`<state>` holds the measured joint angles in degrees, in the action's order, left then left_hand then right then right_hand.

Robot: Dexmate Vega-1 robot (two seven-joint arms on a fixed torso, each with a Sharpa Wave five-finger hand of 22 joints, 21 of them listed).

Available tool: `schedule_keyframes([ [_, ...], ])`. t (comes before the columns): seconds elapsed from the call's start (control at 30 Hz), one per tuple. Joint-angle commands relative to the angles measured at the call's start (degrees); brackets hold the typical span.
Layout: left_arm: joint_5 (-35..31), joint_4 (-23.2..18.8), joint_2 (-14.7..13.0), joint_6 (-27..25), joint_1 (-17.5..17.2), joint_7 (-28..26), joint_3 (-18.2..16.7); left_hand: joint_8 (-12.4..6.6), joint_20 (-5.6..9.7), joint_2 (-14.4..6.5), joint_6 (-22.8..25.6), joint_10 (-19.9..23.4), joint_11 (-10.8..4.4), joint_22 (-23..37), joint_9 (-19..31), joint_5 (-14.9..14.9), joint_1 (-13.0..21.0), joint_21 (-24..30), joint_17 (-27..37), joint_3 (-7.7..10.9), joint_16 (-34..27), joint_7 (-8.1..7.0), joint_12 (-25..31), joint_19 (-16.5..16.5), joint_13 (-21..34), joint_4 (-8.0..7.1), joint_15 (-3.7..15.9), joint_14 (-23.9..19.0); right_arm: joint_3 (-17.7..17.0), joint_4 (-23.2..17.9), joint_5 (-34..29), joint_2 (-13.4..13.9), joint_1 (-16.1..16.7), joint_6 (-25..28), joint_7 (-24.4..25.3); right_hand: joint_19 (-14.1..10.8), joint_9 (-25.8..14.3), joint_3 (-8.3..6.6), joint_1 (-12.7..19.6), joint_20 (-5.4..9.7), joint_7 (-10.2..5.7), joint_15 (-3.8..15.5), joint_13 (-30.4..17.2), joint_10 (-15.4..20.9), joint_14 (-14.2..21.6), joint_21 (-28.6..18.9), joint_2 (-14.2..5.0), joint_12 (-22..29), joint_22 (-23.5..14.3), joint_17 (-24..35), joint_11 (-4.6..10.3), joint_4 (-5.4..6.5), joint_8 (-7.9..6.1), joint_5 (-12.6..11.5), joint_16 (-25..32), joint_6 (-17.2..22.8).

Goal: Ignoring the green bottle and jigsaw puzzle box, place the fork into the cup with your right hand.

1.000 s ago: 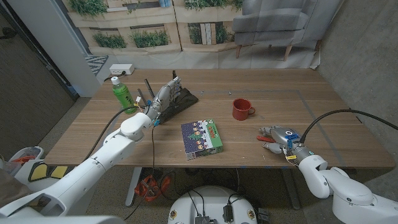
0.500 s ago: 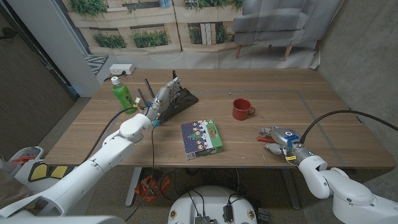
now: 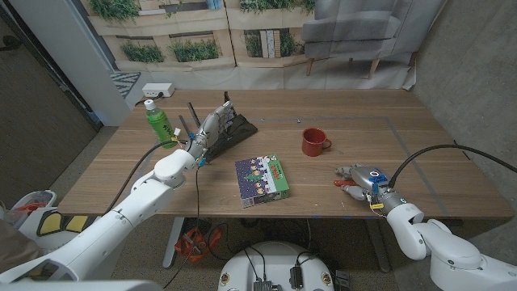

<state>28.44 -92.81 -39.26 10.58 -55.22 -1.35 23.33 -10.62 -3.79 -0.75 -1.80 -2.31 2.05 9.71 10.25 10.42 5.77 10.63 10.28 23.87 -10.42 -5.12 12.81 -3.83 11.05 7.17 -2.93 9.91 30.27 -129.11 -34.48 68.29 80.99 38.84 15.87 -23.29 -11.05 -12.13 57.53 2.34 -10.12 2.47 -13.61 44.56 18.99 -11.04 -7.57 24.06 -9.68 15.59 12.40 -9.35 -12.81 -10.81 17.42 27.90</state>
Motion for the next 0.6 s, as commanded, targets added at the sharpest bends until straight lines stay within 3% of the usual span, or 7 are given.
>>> schedule_keyframes([
  [0.03,0.09,0.02,0.01,0.07,-0.22,-0.04,-0.09,-0.20,-0.30,-0.48,0.04,0.43,0.16,0.27,0.17,-0.02,0.05,0.35,0.13,-0.16,-0.23,-0.09,0.06,-0.27,0.33,0.18,-0.15,1.94,0.19,0.59,-1.28,-1.35,0.20,0.21,1.36,-0.43,-0.10,-1.03,2.16,1.83,-0.42,10.44,-0.54,1.72,0.57,-0.21,-0.62,0.85,-0.14,0.34,0.03,-0.15,-0.34,0.21,0.61,1.91],
  [0.33,0.15,0.30,0.16,0.23,-0.10,0.13,-0.03,-0.20,-0.27,-0.49,0.01,0.52,0.25,0.27,0.17,-0.02,0.05,0.35,0.13,-0.18,-0.22,-0.15,0.09,-0.28,0.34,0.18,-0.15,1.97,-0.18,0.70,-1.12,-2.06,0.49,0.20,1.83,-0.54,-0.18,-3.32,8.33,2.89,-1.18,10.69,-1.53,5.06,1.63,-0.22,-2.11,2.44,-0.15,0.91,0.23,-0.60,0.02,0.18,1.30,5.02],
  [0.6,0.17,0.43,0.20,0.49,-0.27,0.05,-0.12,-0.20,-0.28,-0.50,0.02,0.51,0.12,0.27,0.17,-0.02,0.05,0.34,0.13,-0.19,-0.22,-0.12,0.07,-0.28,0.34,0.18,-0.16,1.96,-1.18,0.80,0.04,-3.11,1.14,-0.31,3.51,-0.78,-0.25,-3.56,9.70,3.20,-1.17,10.75,-2.01,6.29,2.38,-0.29,-2.07,3.22,-0.15,1.23,-0.13,-0.18,-0.01,0.16,1.73,6.52],
])
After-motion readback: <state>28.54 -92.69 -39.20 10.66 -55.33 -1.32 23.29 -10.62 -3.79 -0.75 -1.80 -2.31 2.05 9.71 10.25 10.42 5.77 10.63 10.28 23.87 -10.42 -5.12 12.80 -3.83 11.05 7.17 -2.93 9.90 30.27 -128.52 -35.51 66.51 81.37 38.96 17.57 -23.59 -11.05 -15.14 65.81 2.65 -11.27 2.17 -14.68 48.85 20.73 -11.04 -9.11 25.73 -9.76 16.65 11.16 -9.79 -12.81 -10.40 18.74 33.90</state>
